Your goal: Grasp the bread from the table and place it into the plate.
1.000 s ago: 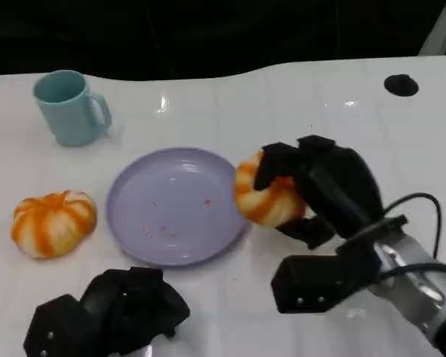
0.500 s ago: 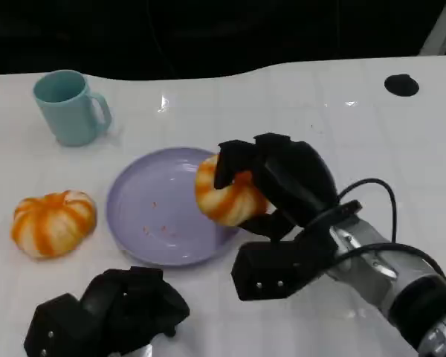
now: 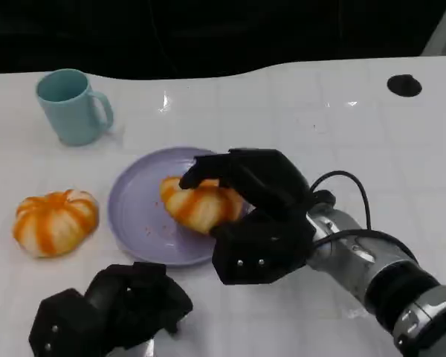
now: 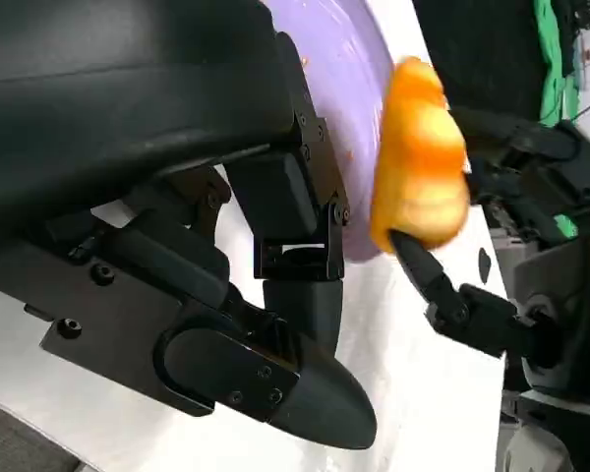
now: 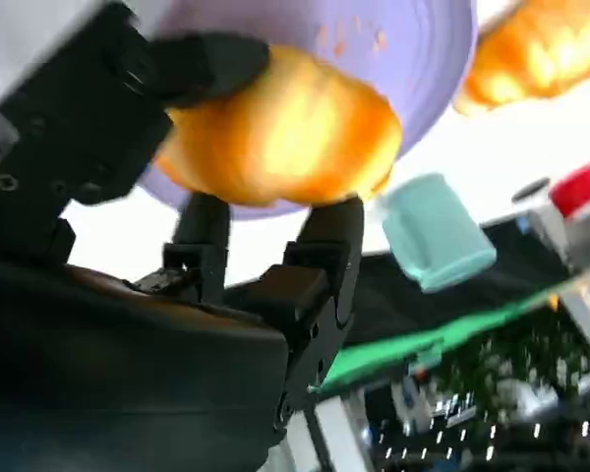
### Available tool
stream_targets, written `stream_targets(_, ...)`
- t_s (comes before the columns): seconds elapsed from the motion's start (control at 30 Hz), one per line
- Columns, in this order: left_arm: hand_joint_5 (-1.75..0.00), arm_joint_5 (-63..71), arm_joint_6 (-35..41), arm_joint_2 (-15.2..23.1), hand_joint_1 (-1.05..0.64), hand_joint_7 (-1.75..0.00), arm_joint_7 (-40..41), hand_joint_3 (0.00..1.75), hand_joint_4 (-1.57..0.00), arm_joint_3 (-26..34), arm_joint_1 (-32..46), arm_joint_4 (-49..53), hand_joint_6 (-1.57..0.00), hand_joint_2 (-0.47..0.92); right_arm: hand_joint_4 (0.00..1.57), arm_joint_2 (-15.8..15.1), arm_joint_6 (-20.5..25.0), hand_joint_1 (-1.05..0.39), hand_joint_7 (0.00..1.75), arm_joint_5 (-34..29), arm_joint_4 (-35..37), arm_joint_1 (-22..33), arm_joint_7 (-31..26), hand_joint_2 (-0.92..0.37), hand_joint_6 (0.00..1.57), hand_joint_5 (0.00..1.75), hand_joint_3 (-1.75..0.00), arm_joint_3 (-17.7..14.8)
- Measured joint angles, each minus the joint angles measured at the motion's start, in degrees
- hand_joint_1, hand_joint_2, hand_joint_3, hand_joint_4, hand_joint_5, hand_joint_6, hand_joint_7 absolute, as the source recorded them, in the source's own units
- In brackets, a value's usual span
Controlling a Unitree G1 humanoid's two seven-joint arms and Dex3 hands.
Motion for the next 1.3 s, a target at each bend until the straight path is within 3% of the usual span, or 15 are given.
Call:
stream_targets(0.23,-1.54,0.0,-0.5,0.0,-1.05,-0.79,0.0,0.0,-0.89,0.0,-0.2,0.4,-1.26,0.86,0.0,-2.0,1.9,-0.63,0.0,-1.1,-4.3,0.0,4.5,-0.92,0.18,0.23,-0.17,1.6)
stream_targets(0.7,-1.56,0.0,-0.6,-0.1,-1.05,-0.8,0.0,0.0,-0.86,-0.3,-0.1,0.4,-1.25,0.86,0.04,-7.7,2.5,-0.7,0.02,0.2,-18.3,6.5,12.1,-0.92,0.19,0.27,-0.17,1.0)
stream_targets(0.8,-1.55,-0.1,-0.5,-0.1,-1.04,-0.8,0.0,0.0,-0.86,-0.3,-0.1,0.3,-1.26,0.86,0.07,-9.8,1.1,-0.61,0.05,1.3,-22.7,9.2,12.2,-0.92,0.27,0.42,-0.1,-0.3)
stream_targets(1.03,-1.55,-0.1,0.1,-0.1,-1.03,-0.81,0.0,0.0,-0.86,-0.5,0.2,-0.6,-1.25,0.86,0.25,-16.6,-4.6,-0.4,0.11,4.3,-34.4,19.3,12.1,-0.87,0.46,0.54,-0.01,-4.7)
stream_targets(1.3,-1.55,0.0,1.3,-0.1,-1.03,-0.81,0.0,0.0,-0.86,-0.9,1.1,-2.8,-1.27,0.86,0.67,-20.5,-15.7,-0.25,0.17,7.3,-40.5,29.0,8.1,-0.89,0.8,0.62,-0.02,-10.6)
